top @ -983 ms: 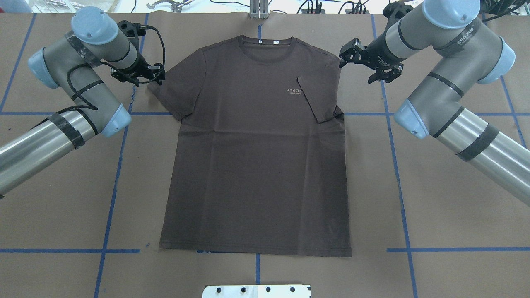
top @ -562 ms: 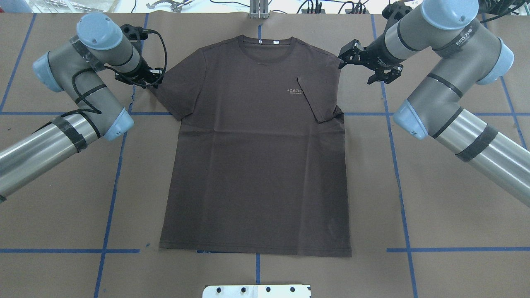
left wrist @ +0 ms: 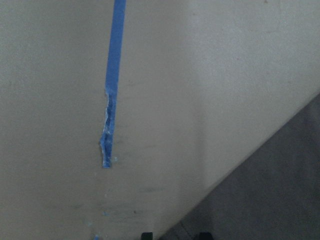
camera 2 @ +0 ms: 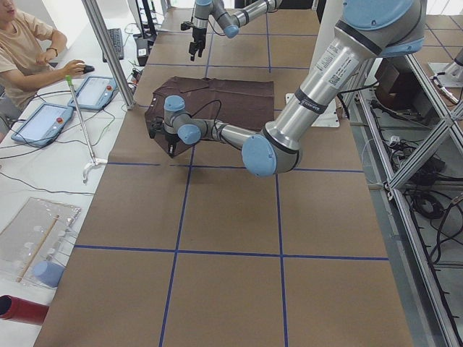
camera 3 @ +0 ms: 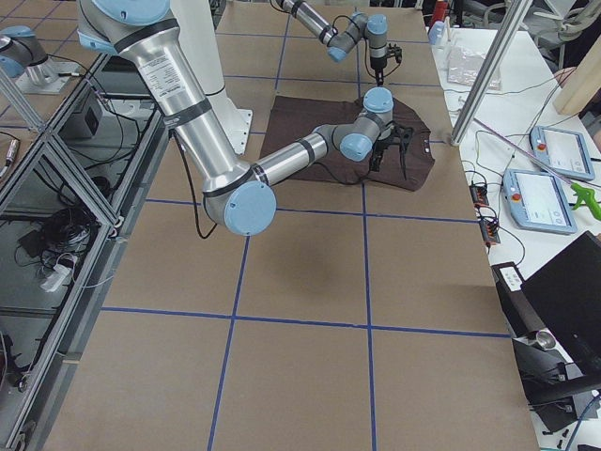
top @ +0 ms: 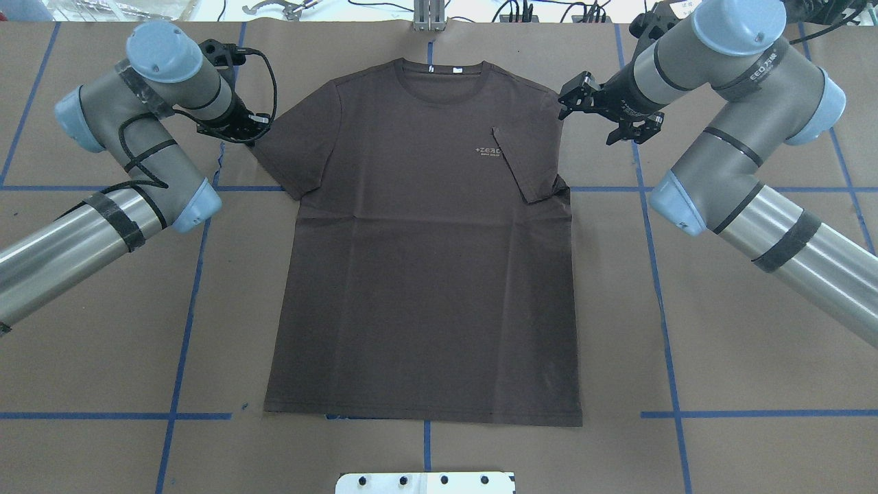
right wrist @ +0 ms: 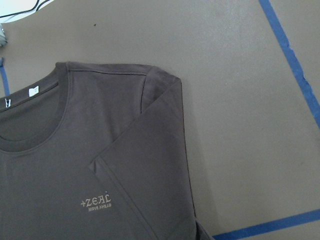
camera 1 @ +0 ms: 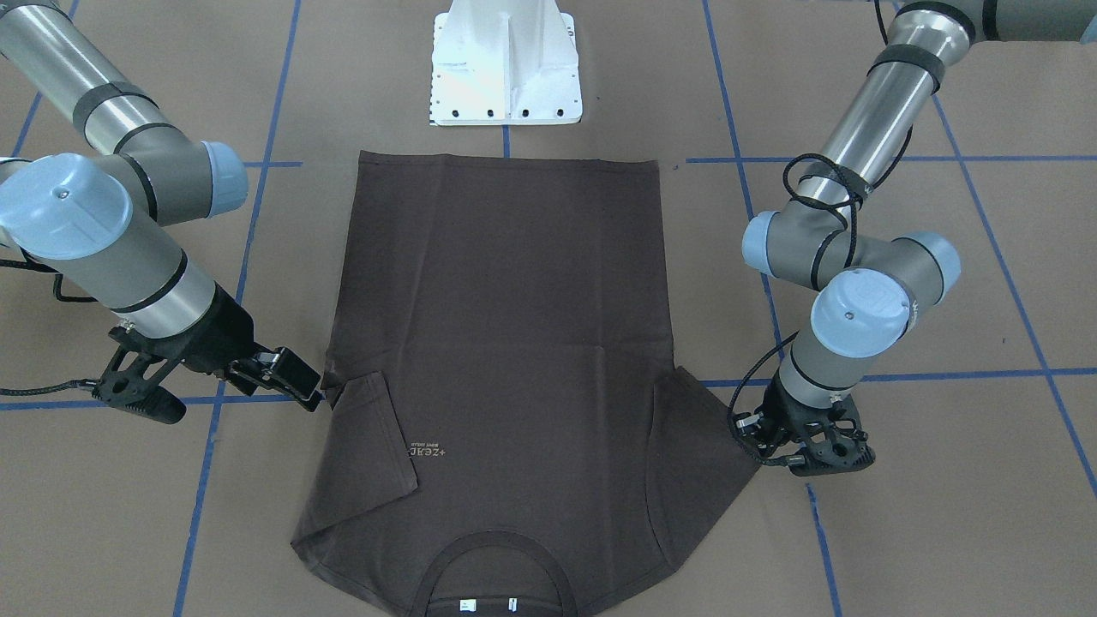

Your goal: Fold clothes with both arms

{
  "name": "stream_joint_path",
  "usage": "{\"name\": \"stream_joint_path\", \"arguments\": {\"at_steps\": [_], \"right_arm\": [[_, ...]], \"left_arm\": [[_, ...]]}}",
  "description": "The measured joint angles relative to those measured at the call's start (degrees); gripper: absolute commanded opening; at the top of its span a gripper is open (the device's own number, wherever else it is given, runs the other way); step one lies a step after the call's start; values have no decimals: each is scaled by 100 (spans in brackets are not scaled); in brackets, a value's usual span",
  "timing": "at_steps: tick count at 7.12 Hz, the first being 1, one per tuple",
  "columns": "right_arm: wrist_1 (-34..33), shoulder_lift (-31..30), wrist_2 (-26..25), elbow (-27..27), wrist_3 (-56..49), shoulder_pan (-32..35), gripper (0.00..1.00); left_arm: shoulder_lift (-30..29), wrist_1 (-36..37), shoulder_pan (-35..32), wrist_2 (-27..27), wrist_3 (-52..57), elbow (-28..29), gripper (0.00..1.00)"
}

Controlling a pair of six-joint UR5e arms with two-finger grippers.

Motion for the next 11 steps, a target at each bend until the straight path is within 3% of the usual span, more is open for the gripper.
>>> {"name": "stream_joint_path", "arguments": {"at_steps": [1, 2, 3, 11], "right_arm": [[0, 7, 0, -1, -4, -7, 100], [0, 14, 0, -1, -3, -11, 100], [0, 20, 0, -2, 3, -11, 100], [0, 10, -17, 21, 36, 2, 100]], "left_arm": [[-63, -3, -49, -144, 25, -25, 0], [-90, -7, -111, -317, 39, -46, 34], [-49, -8, -143, -388, 47, -51, 54], [43, -9, -63, -403, 0, 41, 54]]}}
